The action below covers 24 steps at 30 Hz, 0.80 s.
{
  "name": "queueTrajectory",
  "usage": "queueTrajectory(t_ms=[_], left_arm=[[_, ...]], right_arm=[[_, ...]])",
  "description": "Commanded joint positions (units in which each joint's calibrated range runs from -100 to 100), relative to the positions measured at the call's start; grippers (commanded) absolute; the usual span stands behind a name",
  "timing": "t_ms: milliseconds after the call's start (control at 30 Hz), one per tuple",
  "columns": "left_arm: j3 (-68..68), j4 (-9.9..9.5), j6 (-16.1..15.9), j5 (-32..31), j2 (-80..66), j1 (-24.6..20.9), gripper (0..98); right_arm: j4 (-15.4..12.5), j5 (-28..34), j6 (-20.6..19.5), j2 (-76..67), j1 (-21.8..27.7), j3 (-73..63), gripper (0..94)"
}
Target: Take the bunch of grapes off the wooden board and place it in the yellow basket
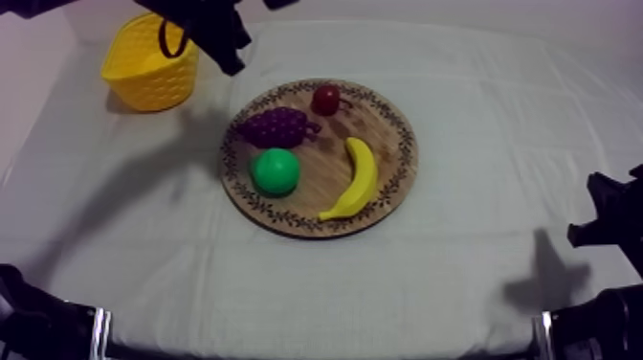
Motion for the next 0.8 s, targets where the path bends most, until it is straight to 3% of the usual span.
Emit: queueTrajectory(t_ms=[0, 200, 533, 633, 767], left_arm=[[0.1, -0.6, -4.1, 0.5, -0.1, 0.4, 0.0], [0.0, -2.37, -6.0, 2.5, -0.1, 1.4, 0.0], [1.4, -3.18, -6.1, 1.1, 0.5, 2.5, 2.6], [2.7, -3.17, -6.1, 0.4, 0.7, 2.4, 14.8], [4.2, -3.19, -5.4, 0.0, 1.0, 1.9, 45.8]], right_arm=[[0.0, 0.0, 0.0, 0.0, 0.0, 0.0, 0.5], [0.0, 0.0, 0.0, 0.0, 0.0, 0.0, 0.5], [0.0, 0.0, 0.0, 0.0, 0.0, 0.0, 0.5], [0.0, 0.0, 0.0, 0.0, 0.0, 0.0, 0.5], [0.0, 0.0, 0.0, 0.0, 0.0, 0.0, 0.5]])
